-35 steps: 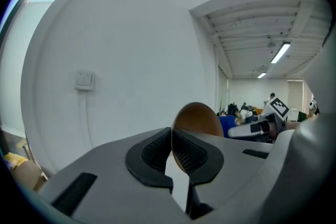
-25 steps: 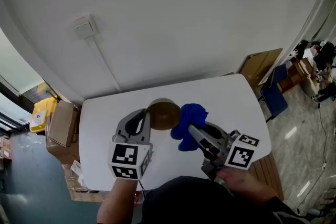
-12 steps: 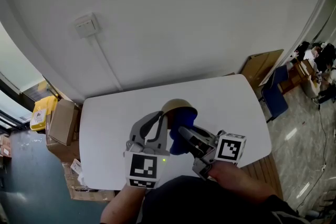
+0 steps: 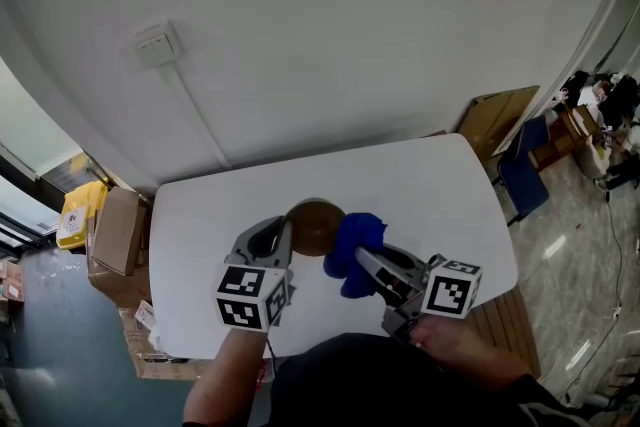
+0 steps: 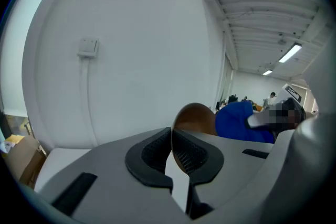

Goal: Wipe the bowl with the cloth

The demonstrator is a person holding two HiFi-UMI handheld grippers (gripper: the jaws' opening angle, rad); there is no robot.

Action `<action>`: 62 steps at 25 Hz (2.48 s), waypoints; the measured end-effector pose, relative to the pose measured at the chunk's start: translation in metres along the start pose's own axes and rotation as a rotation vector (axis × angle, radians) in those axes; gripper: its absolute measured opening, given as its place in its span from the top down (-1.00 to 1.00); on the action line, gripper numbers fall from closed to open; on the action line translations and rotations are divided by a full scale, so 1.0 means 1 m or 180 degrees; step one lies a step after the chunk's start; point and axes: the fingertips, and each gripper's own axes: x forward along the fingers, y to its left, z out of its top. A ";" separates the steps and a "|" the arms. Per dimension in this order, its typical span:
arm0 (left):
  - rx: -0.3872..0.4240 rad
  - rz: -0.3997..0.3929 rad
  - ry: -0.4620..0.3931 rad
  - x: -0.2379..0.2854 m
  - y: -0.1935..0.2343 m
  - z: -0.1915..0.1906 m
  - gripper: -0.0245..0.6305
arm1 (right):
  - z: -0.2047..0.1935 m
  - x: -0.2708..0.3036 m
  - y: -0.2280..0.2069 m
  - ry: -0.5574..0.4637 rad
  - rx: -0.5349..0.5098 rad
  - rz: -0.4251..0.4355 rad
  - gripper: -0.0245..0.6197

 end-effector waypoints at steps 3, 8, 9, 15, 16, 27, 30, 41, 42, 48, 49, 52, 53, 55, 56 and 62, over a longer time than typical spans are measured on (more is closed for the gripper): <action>-0.0075 -0.0059 0.0175 0.007 -0.001 -0.020 0.86 | 0.011 -0.010 -0.009 -0.0113 -0.0051 -0.0093 0.69; -0.0129 -0.0163 0.0424 0.017 -0.006 -0.048 0.86 | 0.020 -0.020 -0.017 -0.0185 -0.0235 -0.0220 0.69; -0.0139 -0.0179 0.0467 0.018 -0.007 -0.053 0.86 | 0.021 -0.021 -0.019 -0.0188 -0.0277 -0.0248 0.69; -0.0209 -0.0255 0.0713 0.029 -0.008 -0.087 0.86 | 0.018 -0.025 -0.031 -0.0180 -0.0391 -0.0392 0.69; -0.0223 -0.0269 0.0755 0.031 -0.009 -0.093 0.86 | 0.017 -0.025 -0.033 -0.0177 -0.0395 -0.0410 0.69; -0.0479 -0.0420 0.1269 0.061 -0.017 -0.167 0.86 | 0.006 -0.026 -0.053 -0.0182 -0.0287 -0.0545 0.69; -0.0492 -0.0463 0.1373 0.068 -0.021 -0.182 0.86 | 0.004 -0.028 -0.059 -0.0194 -0.0264 -0.0592 0.69; -0.0848 -0.0403 0.1588 0.093 -0.014 -0.228 0.86 | -0.012 -0.032 -0.072 -0.0033 -0.0466 -0.0734 0.69; -0.0864 -0.0396 0.1598 0.095 -0.013 -0.230 0.86 | -0.014 -0.033 -0.072 -0.0015 -0.0490 -0.0738 0.69; -0.0985 -0.0360 0.1701 0.104 -0.013 -0.244 0.85 | -0.019 -0.037 -0.075 0.0078 -0.0719 -0.0771 0.69; -0.1015 -0.0354 0.1714 0.106 -0.014 -0.245 0.85 | -0.019 -0.037 -0.075 0.0095 -0.0781 -0.0780 0.69; -0.1072 -0.0346 0.1746 0.109 -0.013 -0.248 0.85 | -0.016 -0.036 -0.074 0.0124 -0.0975 -0.0771 0.69; -0.1075 -0.0347 0.1754 0.110 -0.013 -0.248 0.85 | -0.015 -0.035 -0.073 0.0127 -0.1045 -0.0750 0.69; -0.1064 -0.0355 0.1759 0.113 -0.014 -0.249 0.85 | -0.013 -0.034 -0.071 0.0118 -0.1155 -0.0695 0.69; -0.1060 -0.0361 0.1757 0.115 -0.015 -0.250 0.85 | -0.012 -0.034 -0.070 0.0112 -0.1198 -0.0669 0.69; -0.1099 -0.0348 0.1808 0.122 -0.018 -0.255 0.85 | -0.005 -0.033 -0.070 0.0111 -0.1282 -0.0656 0.69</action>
